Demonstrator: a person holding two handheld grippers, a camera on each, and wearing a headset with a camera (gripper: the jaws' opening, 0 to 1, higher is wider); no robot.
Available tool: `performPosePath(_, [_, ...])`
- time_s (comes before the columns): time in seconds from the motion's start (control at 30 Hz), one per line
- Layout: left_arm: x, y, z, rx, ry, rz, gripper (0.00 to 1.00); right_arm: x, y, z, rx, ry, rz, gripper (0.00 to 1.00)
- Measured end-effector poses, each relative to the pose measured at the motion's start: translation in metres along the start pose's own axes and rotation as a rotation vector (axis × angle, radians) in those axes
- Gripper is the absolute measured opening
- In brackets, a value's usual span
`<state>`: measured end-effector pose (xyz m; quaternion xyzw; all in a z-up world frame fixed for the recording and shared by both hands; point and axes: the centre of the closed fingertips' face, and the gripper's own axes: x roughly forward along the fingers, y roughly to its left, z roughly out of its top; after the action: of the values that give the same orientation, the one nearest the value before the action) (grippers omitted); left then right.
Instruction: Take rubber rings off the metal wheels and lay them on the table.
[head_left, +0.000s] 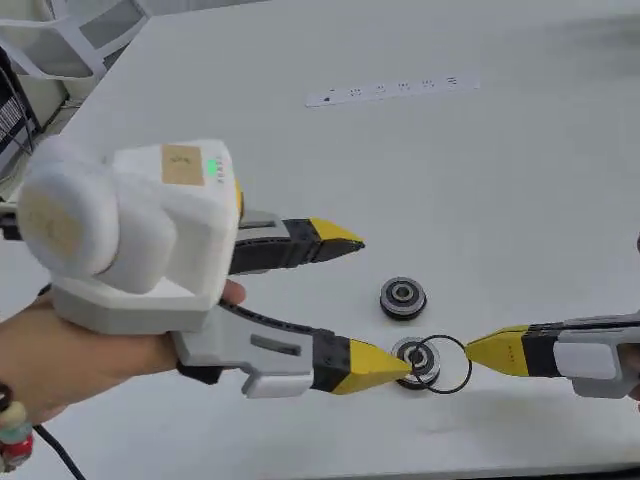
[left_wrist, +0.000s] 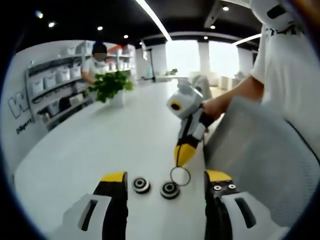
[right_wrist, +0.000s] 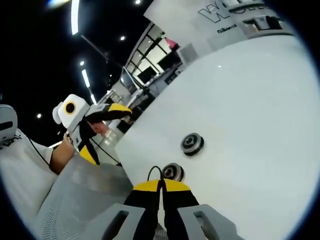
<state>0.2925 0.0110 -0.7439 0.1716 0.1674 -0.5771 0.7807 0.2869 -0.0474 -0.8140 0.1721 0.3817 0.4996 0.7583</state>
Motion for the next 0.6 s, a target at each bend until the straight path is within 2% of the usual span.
performPosePath(0.17, [-0.025, 0.006, -0.003, -0.021, -0.01, 0.064, 0.72, -0.009, 0.005, 0.006, -0.033, -0.003, -0.022, 0.0])
performPosePath(0.37, [-0.056, 0.012, -0.016, -0.047, 0.006, 0.153, 0.84, -0.021, 0.013, 0.017, -0.062, -0.011, -0.034, 0.0])
performPosePath(0.5, [-0.073, 0.013, -0.036, -0.093, 0.035, 0.207, 0.9, -0.026, 0.016, 0.022, -0.081, -0.021, -0.041, 0.0])
performPosePath(0.6, [-0.087, 0.011, -0.05, -0.135, 0.047, 0.254, 0.9, -0.028, 0.02, 0.028, -0.093, -0.026, -0.041, 0.0])
